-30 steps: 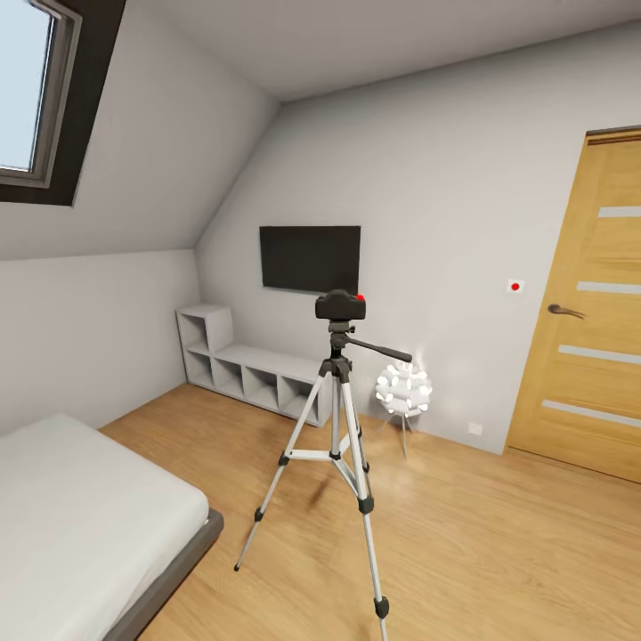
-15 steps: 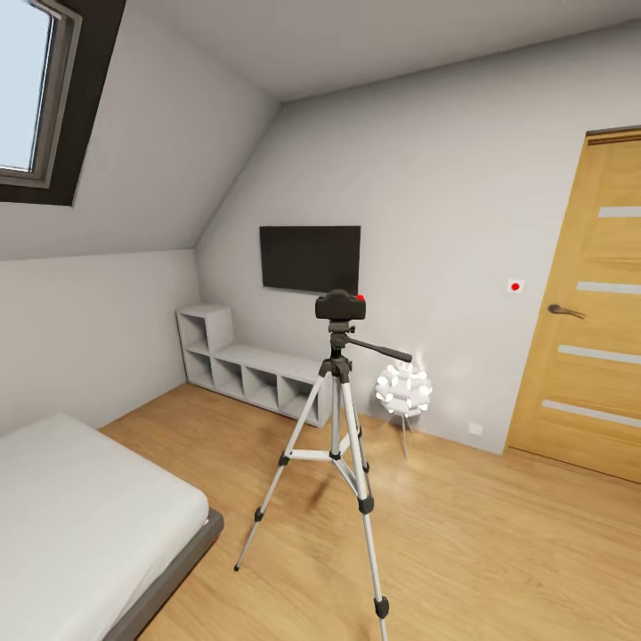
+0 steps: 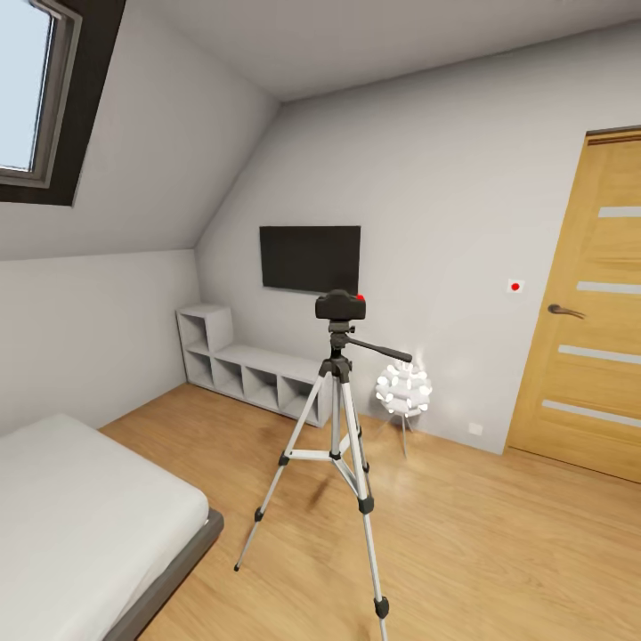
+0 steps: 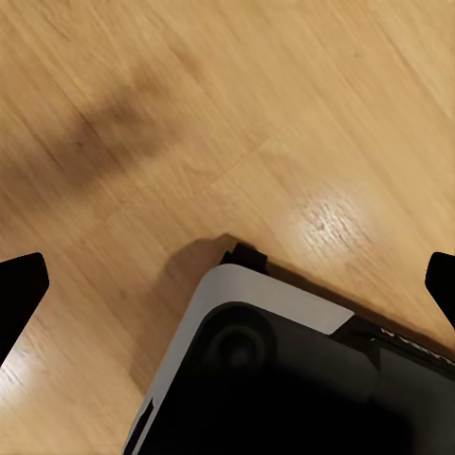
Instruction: Attach the digital camera to the camera tripod in the bedroom.
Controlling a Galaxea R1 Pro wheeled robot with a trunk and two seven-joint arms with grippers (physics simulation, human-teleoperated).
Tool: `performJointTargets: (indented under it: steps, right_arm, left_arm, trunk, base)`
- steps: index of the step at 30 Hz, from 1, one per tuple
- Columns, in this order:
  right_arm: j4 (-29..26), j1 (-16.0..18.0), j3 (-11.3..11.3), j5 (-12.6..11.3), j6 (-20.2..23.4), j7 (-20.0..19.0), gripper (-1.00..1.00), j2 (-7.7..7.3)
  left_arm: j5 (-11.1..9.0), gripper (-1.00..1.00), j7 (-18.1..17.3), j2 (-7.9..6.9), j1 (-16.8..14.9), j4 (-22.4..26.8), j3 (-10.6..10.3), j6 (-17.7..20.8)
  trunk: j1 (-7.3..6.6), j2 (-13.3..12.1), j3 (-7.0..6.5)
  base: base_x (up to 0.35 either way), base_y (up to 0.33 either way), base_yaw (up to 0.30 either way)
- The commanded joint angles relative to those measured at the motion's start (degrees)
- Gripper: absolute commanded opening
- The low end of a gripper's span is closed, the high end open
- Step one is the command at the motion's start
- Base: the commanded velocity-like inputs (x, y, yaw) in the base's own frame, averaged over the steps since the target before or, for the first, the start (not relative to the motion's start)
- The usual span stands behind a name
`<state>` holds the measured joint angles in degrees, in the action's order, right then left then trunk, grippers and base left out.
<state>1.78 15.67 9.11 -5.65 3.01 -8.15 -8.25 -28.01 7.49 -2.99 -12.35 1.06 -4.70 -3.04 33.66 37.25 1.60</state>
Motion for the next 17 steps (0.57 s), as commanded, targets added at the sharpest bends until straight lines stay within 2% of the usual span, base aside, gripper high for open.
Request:
performJointTargets:
  steps: [1,17]
  right_arm:
    - [0.1,0.1,0.5,-0.6,0.1,-0.2,1.0,-0.01]
    - [0.1,0.1,0.5,-0.7,0.1,-0.2,1.0,0.01]
  left_arm:
    - [-0.5,1.0,0.2,0.0,0.0,0.0,-0.5,-0.1]
    - [-0.5,1.0,0.2,0.0,0.0,0.0,-0.5,-0.1]
  trunk:
    - [0.02,0.1,0.11]
    - [0.02,0.1,0.11]
  base:
    - [0.0,0.0,0.0]
    - [0.0,0.0,0.0]
